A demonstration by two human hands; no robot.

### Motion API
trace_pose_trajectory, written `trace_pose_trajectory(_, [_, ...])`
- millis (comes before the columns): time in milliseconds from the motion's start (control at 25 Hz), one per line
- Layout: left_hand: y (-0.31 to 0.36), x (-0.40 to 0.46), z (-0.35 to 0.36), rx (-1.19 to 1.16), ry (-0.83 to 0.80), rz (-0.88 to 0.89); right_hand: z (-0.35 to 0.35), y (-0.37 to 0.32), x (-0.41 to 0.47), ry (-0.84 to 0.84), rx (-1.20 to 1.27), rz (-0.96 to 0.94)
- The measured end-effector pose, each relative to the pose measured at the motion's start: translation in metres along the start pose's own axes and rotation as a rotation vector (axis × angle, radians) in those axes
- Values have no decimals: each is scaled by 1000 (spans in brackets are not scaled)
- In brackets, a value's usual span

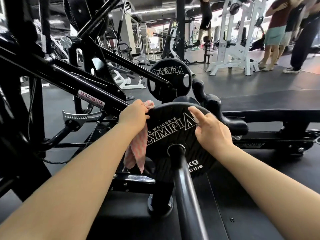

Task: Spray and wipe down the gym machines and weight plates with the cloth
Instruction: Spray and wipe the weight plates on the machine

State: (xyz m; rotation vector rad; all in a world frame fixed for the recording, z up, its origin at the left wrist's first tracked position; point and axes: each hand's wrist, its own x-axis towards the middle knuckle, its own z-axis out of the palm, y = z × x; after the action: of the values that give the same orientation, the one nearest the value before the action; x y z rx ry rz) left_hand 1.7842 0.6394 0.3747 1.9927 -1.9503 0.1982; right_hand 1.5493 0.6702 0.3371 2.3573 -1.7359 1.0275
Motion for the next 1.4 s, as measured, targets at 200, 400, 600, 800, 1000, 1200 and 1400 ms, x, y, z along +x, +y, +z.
trace_pose_trajectory(200, [-3, -13, 4, 15, 67, -21, 8, 24, -18, -6, -29, 78])
trace_pose_trajectory(400, [-27, -37, 21, -8, 35, -101, 13, 46, -38, -58, -14, 99])
trace_pose_trajectory(600, [-64, -81, 78, -94, -192, -374, 15, 63, -59, -94, -11, 174])
trace_pose_trajectory(800, [-68, -121, 126, -428, -68, -614, 6, 77, -56, -48, -6, 211])
trace_pose_trajectory(1000, [-23, -53, 19, -314, 271, -294, 6, 84, -55, 3, 2, 332])
trace_pose_trajectory(1200, [21, -14, 0, 30, 133, 0, 2, 83, -55, 4, 11, 320])
trace_pose_trajectory(1400, [-12, -23, 21, -98, 158, -116, 20, 87, -69, -15, -3, 385])
